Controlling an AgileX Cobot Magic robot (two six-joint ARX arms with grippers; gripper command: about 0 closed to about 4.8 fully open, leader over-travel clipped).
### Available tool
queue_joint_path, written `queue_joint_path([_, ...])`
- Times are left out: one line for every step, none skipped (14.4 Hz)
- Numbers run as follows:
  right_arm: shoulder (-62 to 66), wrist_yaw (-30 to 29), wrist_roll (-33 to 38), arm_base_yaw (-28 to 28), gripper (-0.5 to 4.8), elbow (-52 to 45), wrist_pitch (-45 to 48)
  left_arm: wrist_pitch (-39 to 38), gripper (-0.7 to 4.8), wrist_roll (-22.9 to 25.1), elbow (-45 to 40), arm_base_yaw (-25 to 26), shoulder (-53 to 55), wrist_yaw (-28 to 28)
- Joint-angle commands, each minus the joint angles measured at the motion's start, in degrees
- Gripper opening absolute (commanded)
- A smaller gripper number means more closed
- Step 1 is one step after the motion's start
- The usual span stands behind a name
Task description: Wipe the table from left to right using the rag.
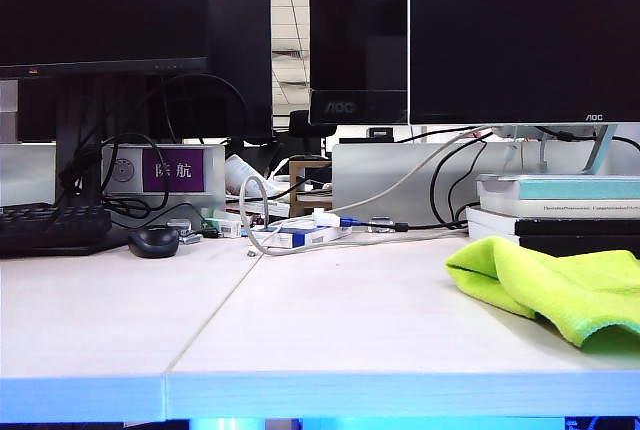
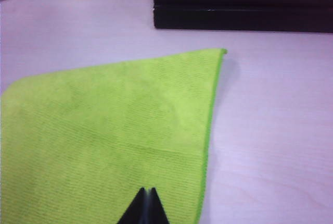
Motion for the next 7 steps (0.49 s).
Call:
queue_joint_path([-0.1,0.0,0.2,-0.1,0.13,0.2,0.6,-5.6,-0.06,1.8,0.2,0.0,-5.7,-8.1])
queue_joint_path([-0.1,0.0,0.3,-0.1,0.13,0.2,0.6,-7.6,-0.06,2.0,0.1,0.0,-8.7,-11.2])
queue_joint_path([-0.1,0.0,0.2,-0.1,0.13,0.2,0.6,-8.6,-0.06,2.4,-0.2,0.0,-12.3,-18.3])
queue_joint_path([-0.1,0.0,0.2,-0.1,0.13,0.2,0.6,-8.8,-0.06,2.8,-2.2,-0.2,-16.2,-22.4])
queue_joint_path([-0.1,0.0,0.3,-0.1,0.13,0.2,0.6,-8.4,-0.06,3.3,-11.0,-0.2,-23.2,-30.3])
queue_joint_path([-0.1,0.0,0.2,-0.1,0.13,0.2,0.6,-5.3,-0.06,3.3,-25.5,-0.1,-30.2,-33.8])
queue_joint_path([-0.1,0.0,0.2,-0.1,0.13,0.2,0.6,-1.7,-0.06,3.5,-33.6,-0.1,-33.6,-33.7])
